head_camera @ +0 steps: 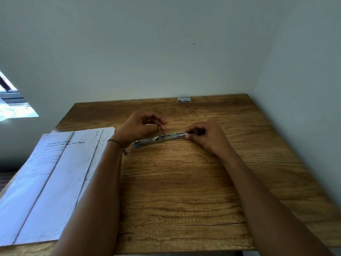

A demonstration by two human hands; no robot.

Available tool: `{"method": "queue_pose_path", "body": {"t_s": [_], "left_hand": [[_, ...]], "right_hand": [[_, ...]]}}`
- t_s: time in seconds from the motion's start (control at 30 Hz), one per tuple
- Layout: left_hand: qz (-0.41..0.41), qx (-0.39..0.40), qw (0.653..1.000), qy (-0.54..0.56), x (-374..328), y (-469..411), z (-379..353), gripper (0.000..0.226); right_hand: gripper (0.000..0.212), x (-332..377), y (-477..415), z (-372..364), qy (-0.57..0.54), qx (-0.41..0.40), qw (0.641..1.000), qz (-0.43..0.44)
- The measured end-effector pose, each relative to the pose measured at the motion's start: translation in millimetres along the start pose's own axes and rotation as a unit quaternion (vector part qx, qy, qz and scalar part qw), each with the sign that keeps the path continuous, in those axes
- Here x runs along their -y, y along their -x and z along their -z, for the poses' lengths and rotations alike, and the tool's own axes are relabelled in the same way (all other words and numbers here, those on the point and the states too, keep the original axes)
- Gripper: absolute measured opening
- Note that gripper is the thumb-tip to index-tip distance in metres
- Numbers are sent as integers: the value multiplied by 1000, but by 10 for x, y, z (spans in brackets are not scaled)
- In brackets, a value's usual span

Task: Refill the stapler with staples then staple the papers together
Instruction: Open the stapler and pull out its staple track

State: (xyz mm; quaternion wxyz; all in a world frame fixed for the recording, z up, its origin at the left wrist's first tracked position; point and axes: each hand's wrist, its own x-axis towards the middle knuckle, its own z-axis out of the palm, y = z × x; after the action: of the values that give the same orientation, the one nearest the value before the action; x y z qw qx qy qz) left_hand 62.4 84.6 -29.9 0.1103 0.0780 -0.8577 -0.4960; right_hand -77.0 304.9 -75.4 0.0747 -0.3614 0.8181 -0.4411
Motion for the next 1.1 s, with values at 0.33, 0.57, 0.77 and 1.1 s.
{"method": "queue_pose_path", "body": {"t_s": [0.33, 0.57, 0.77, 1.1], "left_hand": [[-4, -35, 999, 9, -61, -52, -90, 27], [42, -166, 959, -227, 244, -74, -20, 28], [77, -144, 960, -227, 417, -93, -70, 22], [51, -173, 959, -219, 414, -75, -68, 23]], "right_hand": [[23, 11, -12, 5, 3, 12, 1000, -3], [22, 59, 23, -3, -3, -17, 1000, 2], [43, 133, 31, -61, -4, -51, 999, -7], [20, 283, -530, 4, -8, -51, 998, -38]]}}
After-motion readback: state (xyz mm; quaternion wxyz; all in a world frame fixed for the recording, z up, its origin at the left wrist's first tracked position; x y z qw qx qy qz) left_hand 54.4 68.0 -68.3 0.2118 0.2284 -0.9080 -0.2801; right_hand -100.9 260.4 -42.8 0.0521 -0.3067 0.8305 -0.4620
